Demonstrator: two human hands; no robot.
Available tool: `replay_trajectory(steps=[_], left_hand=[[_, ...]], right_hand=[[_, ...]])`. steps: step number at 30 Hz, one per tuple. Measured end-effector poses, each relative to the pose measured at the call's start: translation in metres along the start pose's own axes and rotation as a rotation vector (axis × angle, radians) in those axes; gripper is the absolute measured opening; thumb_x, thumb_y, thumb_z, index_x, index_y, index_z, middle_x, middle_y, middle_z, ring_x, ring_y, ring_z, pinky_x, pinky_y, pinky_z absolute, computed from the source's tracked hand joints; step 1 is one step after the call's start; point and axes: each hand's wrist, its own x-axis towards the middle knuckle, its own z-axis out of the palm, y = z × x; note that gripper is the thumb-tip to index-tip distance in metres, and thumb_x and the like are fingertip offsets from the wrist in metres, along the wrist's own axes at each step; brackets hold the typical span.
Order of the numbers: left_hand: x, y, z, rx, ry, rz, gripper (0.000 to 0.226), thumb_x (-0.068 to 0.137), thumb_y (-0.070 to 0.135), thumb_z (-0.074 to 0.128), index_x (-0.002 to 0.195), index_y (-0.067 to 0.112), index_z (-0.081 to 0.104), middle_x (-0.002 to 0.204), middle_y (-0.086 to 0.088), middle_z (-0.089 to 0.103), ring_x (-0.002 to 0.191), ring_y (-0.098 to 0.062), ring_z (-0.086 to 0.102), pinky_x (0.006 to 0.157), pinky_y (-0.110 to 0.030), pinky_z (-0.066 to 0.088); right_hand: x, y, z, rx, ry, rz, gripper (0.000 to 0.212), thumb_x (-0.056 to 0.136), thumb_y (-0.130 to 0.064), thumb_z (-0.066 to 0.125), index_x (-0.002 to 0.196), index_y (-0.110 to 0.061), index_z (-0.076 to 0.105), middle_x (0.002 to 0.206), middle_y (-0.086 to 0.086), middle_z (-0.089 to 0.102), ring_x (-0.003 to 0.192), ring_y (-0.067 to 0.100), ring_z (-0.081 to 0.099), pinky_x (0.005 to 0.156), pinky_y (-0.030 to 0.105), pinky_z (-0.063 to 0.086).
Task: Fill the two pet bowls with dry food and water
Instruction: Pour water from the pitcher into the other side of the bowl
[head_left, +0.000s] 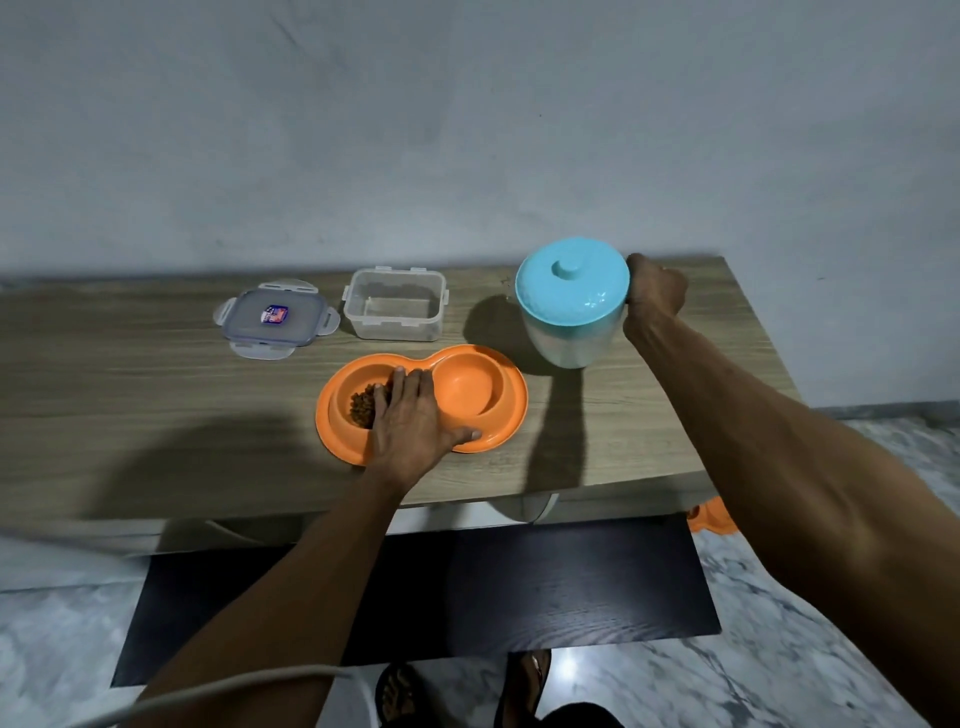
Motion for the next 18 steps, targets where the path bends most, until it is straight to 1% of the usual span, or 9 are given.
replay_trajectory(steps=[4,7,8,10,12,15,18], left_hand=[[0.0,0.001,-0.002,-0.016,-0.016,-0.003,0.11,0.071,0.073,0.063,0.15,0.006,0.027,0.157,-0.013,0.032,0.151,-0.033,0.013,0.118,-0.055,0.01],[0.001,0.001,-0.002,-0.021,-0.02,-0.008,0.111,0.07,0.073,0.065,0.15,0.006,0.027,0.156,-0.014,0.032,0.15,-0.033,0.014,0.118,-0.056,0.01],[0.001,0.001,-0.002,-0.022,-0.022,-0.007,0.111,0.07,0.073,0.065,0.15,0.005,0.027,0.156,-0.014,0.032,0.15,-0.033,0.014,0.118,-0.056,0.011],[0.002,0.001,-0.003,-0.021,-0.025,-0.004,0.111,0.07,0.072,0.066,0.15,0.006,0.027,0.156,-0.013,0.032,0.15,-0.034,0.014,0.118,-0.056,0.011],[0.001,0.001,-0.004,-0.022,-0.025,-0.004,0.111,0.07,0.072,0.066,0.15,0.006,0.027,0.156,-0.013,0.032,0.15,-0.034,0.015,0.118,-0.056,0.01],[0.002,0.002,-0.005,-0.019,-0.036,-0.006,0.112,0.07,0.072,0.067,0.151,0.006,0.026,0.157,-0.013,0.031,0.15,-0.034,0.014,0.119,-0.057,0.01],[0.003,0.002,-0.007,-0.013,-0.051,-0.001,0.113,0.069,0.072,0.067,0.151,0.006,0.025,0.157,-0.013,0.031,0.15,-0.034,0.014,0.119,-0.057,0.01]], right_hand=[[-0.015,-0.008,-0.004,-0.046,-0.015,-0.082,0.014,0.067,-0.013,0.063,0.058,-0.009,0.053,0.06,0.003,0.054,0.057,0.016,0.049,0.054,0.029,0.041],[-0.027,-0.011,-0.005,-0.075,-0.002,-0.134,0.03,0.072,-0.01,0.064,0.05,-0.013,0.043,0.05,-0.003,0.043,0.05,0.013,0.039,0.055,0.031,0.035],[-0.03,-0.012,-0.004,-0.096,0.0,-0.149,0.032,0.073,-0.009,0.064,0.05,-0.013,0.042,0.049,-0.004,0.041,0.049,0.012,0.037,0.056,0.031,0.035],[-0.036,-0.012,-0.003,-0.13,-0.002,-0.178,0.03,0.072,-0.011,0.064,0.049,-0.013,0.044,0.05,-0.003,0.044,0.051,0.014,0.04,0.058,0.031,0.037],[-0.041,-0.01,-0.003,-0.144,-0.004,-0.201,0.025,0.07,-0.014,0.064,0.051,-0.012,0.048,0.056,0.0,0.049,0.057,0.016,0.047,0.06,0.031,0.04],[-0.047,-0.007,-0.002,-0.167,-0.013,-0.228,0.022,0.071,-0.015,0.065,0.054,-0.013,0.052,0.061,0.0,0.055,0.063,0.017,0.052,0.062,0.03,0.044],[-0.05,-0.005,-0.001,-0.207,-0.018,-0.254,0.023,0.074,-0.016,0.064,0.054,-0.013,0.052,0.058,-0.002,0.054,0.062,0.016,0.051,0.063,0.03,0.043]])
